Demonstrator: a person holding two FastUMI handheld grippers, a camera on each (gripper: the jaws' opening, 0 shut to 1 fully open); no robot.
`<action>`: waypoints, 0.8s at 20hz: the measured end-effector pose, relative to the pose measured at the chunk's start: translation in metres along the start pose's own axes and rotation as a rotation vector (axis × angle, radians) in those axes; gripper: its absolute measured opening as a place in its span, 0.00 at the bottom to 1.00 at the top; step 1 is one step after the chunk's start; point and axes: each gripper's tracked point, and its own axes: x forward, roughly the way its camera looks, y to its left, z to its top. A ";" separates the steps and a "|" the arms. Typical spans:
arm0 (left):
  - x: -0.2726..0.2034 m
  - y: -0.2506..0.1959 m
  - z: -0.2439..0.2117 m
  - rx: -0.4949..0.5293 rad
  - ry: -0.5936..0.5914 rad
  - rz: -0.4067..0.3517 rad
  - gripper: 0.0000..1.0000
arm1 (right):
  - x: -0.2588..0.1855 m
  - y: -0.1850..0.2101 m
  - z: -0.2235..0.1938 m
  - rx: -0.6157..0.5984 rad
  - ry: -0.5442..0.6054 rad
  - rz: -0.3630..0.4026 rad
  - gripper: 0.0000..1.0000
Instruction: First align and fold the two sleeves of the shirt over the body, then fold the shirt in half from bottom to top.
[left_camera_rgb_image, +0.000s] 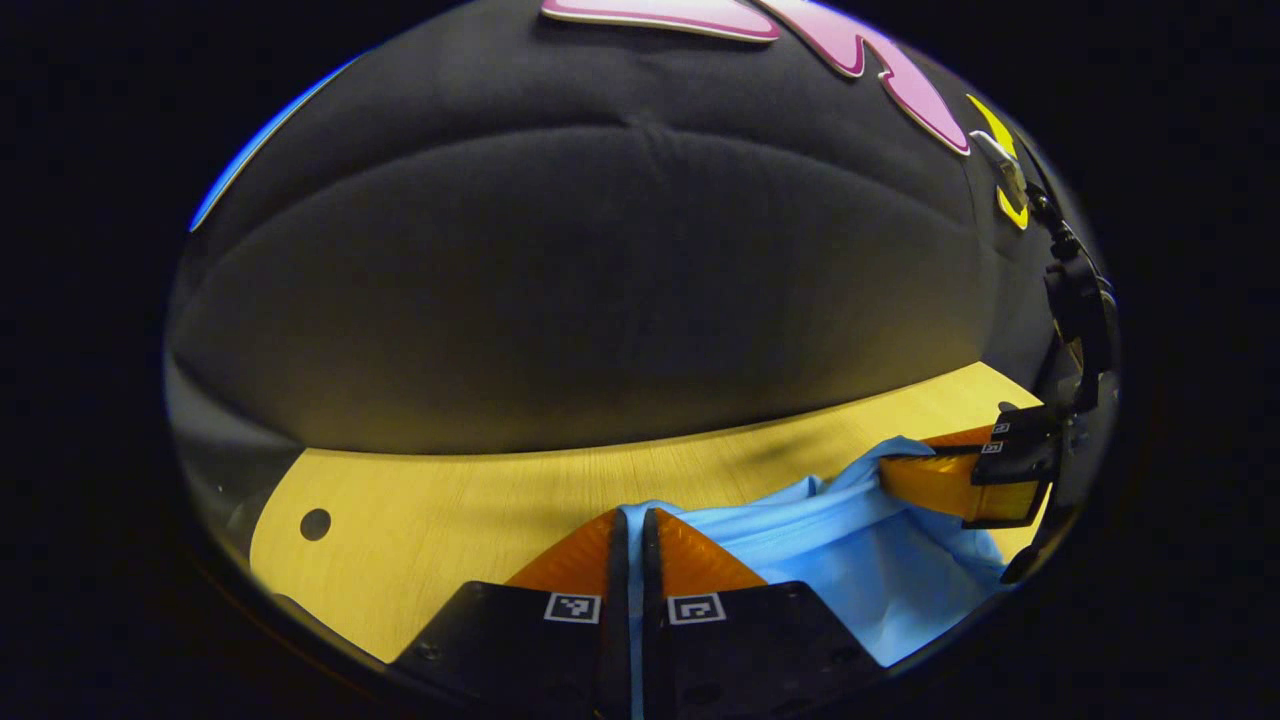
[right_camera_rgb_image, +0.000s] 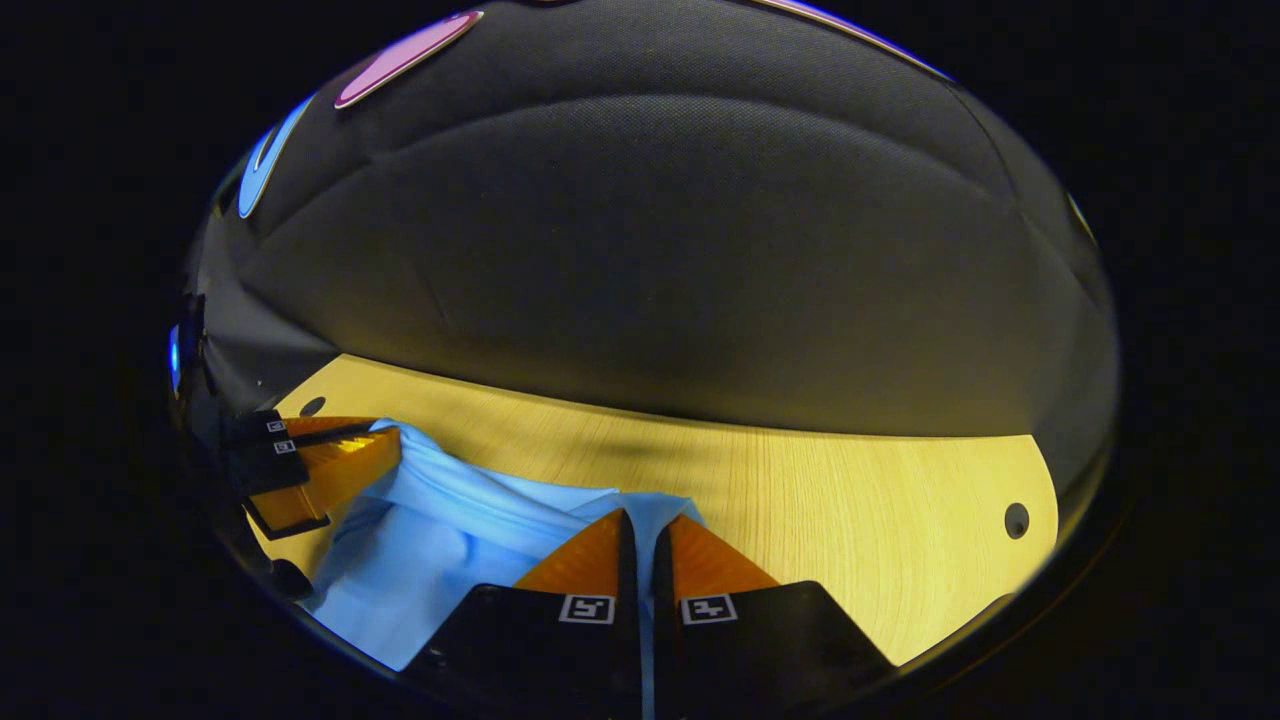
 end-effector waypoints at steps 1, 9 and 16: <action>-0.001 -0.001 0.000 -0.006 0.003 -0.008 0.11 | -0.001 -0.001 -0.001 0.002 0.002 -0.002 0.10; -0.061 0.013 0.058 0.003 -0.141 0.054 0.99 | -0.060 -0.002 0.013 0.022 -0.063 -0.003 0.99; -0.170 0.027 0.111 0.033 -0.273 0.066 0.99 | -0.165 -0.008 0.053 -0.044 -0.165 -0.098 0.96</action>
